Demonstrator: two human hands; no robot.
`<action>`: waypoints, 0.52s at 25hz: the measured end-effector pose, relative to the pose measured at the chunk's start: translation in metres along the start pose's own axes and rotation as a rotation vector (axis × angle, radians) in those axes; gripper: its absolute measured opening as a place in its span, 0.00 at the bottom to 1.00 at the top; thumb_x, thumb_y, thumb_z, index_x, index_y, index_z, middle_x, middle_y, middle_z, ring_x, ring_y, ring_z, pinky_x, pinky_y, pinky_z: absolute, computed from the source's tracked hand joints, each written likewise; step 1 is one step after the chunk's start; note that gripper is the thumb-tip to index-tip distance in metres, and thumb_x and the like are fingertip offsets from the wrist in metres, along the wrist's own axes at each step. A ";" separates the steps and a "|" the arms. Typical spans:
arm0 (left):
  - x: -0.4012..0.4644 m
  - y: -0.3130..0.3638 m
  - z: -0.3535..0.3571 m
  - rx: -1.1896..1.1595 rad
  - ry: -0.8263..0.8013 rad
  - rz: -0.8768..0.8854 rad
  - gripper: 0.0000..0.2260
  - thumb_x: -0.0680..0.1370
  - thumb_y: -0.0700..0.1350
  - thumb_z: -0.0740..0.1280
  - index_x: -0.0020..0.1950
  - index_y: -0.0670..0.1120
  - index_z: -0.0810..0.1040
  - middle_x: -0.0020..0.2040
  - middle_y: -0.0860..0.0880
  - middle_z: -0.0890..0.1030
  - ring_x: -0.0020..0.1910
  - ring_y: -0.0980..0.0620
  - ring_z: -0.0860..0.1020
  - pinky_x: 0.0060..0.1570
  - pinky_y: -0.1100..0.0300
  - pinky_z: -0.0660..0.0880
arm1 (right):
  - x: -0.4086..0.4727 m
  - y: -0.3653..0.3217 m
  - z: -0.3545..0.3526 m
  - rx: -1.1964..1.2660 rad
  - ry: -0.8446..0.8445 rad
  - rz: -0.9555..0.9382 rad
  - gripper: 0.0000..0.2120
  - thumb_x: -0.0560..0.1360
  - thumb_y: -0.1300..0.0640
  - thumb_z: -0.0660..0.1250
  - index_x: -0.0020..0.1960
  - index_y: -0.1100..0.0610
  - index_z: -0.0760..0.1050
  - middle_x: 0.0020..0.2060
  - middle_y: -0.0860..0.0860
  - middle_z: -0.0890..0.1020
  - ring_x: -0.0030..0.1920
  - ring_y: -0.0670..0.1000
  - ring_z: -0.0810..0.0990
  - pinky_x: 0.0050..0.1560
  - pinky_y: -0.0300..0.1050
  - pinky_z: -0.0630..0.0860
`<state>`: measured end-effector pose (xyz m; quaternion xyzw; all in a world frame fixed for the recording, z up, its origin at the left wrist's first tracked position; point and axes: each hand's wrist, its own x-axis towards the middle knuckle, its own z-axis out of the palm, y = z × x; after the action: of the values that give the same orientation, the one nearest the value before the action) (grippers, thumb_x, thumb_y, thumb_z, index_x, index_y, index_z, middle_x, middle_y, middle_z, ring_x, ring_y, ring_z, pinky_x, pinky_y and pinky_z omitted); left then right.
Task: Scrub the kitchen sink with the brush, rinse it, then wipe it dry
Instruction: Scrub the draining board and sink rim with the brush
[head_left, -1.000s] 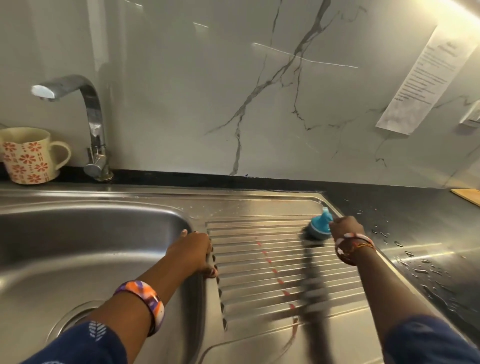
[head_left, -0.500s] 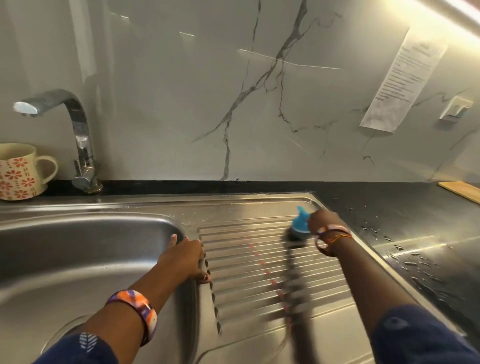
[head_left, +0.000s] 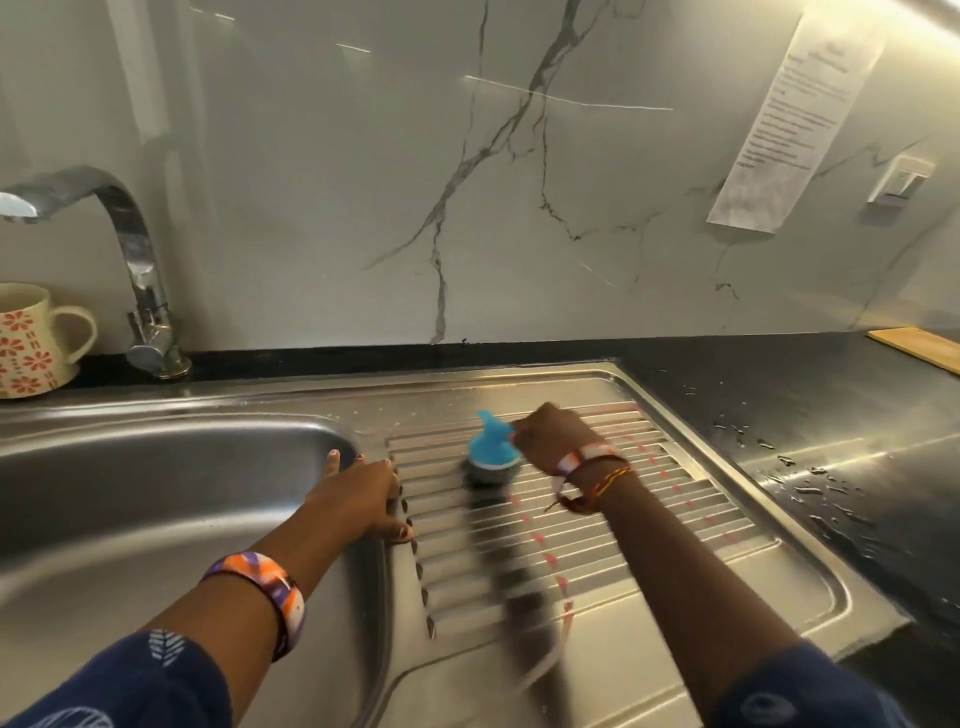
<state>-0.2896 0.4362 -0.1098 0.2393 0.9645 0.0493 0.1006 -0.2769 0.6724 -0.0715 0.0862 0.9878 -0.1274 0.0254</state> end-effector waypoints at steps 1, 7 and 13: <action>-0.001 0.000 -0.001 0.002 -0.010 0.000 0.10 0.76 0.55 0.66 0.48 0.50 0.73 0.60 0.50 0.76 0.67 0.51 0.69 0.74 0.45 0.44 | -0.022 -0.008 -0.029 -0.005 0.036 0.077 0.16 0.77 0.52 0.61 0.58 0.62 0.76 0.52 0.60 0.81 0.50 0.57 0.79 0.48 0.44 0.72; 0.002 0.002 -0.003 -0.004 -0.045 -0.010 0.14 0.75 0.55 0.67 0.36 0.52 0.67 0.54 0.50 0.79 0.61 0.51 0.74 0.74 0.45 0.44 | -0.029 0.009 -0.028 -0.015 0.128 0.300 0.15 0.77 0.55 0.63 0.59 0.64 0.74 0.55 0.59 0.80 0.55 0.57 0.78 0.55 0.49 0.74; 0.002 0.005 -0.005 -0.030 -0.027 -0.029 0.13 0.75 0.54 0.68 0.53 0.48 0.75 0.54 0.50 0.78 0.58 0.51 0.75 0.73 0.48 0.51 | -0.033 -0.064 0.013 0.148 0.034 -0.051 0.16 0.79 0.52 0.58 0.61 0.59 0.76 0.54 0.58 0.81 0.53 0.57 0.80 0.50 0.45 0.74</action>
<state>-0.2899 0.4410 -0.1045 0.2242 0.9656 0.0593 0.1178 -0.2555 0.6026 -0.0661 0.0648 0.9778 -0.1991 -0.0012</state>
